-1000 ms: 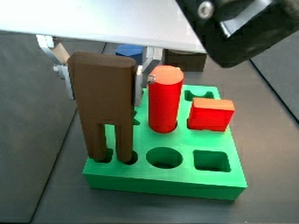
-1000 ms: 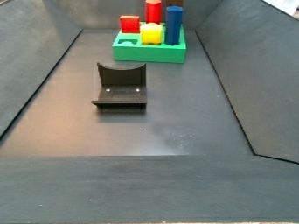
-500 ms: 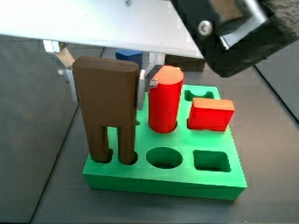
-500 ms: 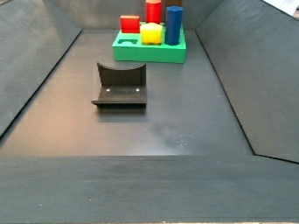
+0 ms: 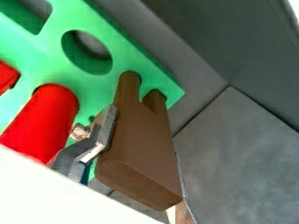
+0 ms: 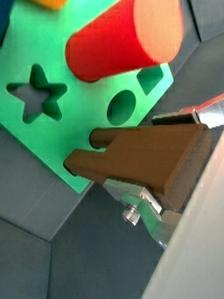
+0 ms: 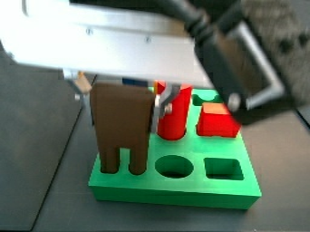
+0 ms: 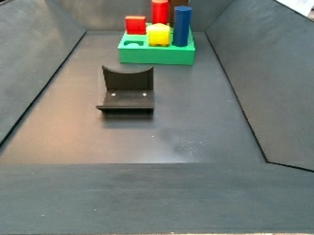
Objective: Pick up the square-circle object. Move up. Place the square-circle object on the fixture. Regrasp the square-circle object. Rotate the square-circle object. Move to above the board. Insert the square-circle object.
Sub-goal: Insert the square-circle object.
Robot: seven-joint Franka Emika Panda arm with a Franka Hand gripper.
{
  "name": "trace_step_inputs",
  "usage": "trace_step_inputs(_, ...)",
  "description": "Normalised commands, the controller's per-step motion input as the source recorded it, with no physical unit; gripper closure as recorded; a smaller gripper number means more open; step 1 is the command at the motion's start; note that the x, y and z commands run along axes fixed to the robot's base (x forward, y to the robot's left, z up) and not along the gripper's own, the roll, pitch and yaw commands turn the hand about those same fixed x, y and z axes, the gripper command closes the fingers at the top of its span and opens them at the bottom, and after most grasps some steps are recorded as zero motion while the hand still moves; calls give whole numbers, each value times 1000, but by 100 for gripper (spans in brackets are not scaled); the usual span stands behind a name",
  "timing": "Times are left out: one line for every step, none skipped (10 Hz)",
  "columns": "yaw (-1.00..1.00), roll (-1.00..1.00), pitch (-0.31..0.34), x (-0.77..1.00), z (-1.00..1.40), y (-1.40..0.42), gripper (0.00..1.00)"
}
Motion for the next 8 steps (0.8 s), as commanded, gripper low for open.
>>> trace_step_inputs(0, 53, -131, -211, -531, -323, 100)
trace_step_inputs(0, 46, -124, -171, -571, -291, 100)
trace_step_inputs(0, 0, -13, -3, -600, -117, 100)
trace_step_inputs(0, 0, 0, 0, -634, 0, 100)
trace_step_inputs(0, -70, 0, 0, -466, 0, 100)
trace_step_inputs(0, -206, -213, -131, -214, 0, 100)
trace_step_inputs(0, -43, -129, -20, -126, 0, 100)
trace_step_inputs(0, 0, 0, 0, 0, 0, 100)
